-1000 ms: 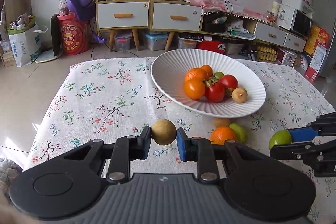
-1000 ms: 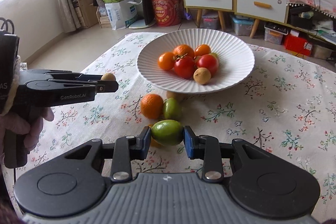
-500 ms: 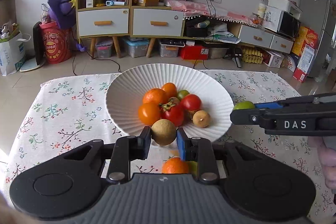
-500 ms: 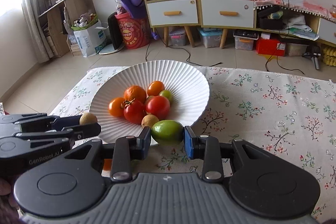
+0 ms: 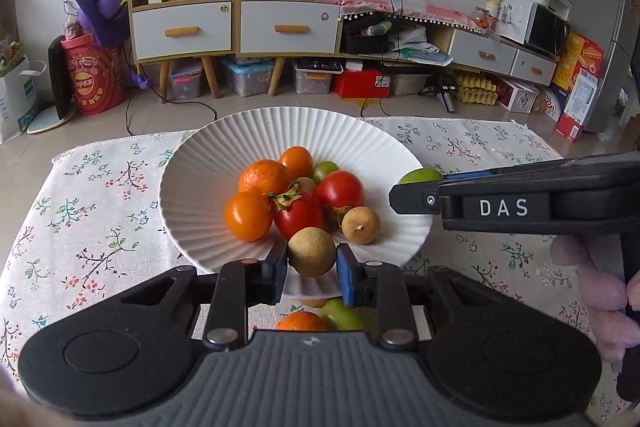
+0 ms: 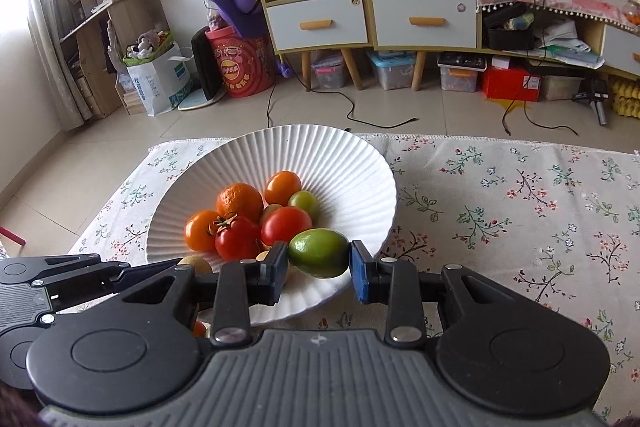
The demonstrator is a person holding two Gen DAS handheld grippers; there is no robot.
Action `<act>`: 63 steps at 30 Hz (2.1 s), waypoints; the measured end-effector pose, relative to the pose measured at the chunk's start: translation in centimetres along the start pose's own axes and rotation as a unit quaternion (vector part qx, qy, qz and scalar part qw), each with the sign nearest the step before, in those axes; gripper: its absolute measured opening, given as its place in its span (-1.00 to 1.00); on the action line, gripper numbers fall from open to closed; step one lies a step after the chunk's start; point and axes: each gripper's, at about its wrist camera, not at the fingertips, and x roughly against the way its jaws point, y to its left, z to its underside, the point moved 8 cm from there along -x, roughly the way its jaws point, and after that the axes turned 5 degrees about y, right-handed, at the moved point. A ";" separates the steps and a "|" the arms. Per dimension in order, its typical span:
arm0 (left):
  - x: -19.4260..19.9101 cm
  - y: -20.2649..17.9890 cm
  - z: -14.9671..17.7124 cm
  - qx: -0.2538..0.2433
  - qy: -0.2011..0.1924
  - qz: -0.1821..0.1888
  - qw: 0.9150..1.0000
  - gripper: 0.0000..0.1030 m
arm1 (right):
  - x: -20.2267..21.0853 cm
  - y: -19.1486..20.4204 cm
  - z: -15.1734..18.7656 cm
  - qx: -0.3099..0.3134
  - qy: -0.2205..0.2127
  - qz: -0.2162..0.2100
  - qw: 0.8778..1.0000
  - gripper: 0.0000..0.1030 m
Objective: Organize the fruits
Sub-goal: 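Carry both fruits into the white bowl and open both tools, then withdraw both open tools from the bowl toward the remaining fruit, then grasp a mandarin with the left tool while the right tool grasps a green lime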
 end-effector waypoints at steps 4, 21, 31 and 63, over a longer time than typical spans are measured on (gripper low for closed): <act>0.3 0.1 0.0 -0.008 -0.001 -0.002 1.000 -0.48 | 0.5 -0.1 0.0 -0.001 -0.002 -0.001 1.000 -0.31; 2.4 1.1 2.1 -0.010 0.034 -0.005 0.999 -0.13 | 2.4 1.5 2.3 0.051 0.032 -0.038 0.997 -0.13; -0.1 0.4 3.6 -0.003 0.077 0.016 0.997 -0.38 | 1.1 2.3 3.7 0.068 0.065 -0.048 0.994 -0.19; 2.9 4.0 4.5 0.000 0.068 -0.016 0.998 -0.49 | -0.4 5.1 5.0 0.075 0.094 -0.063 0.991 -0.54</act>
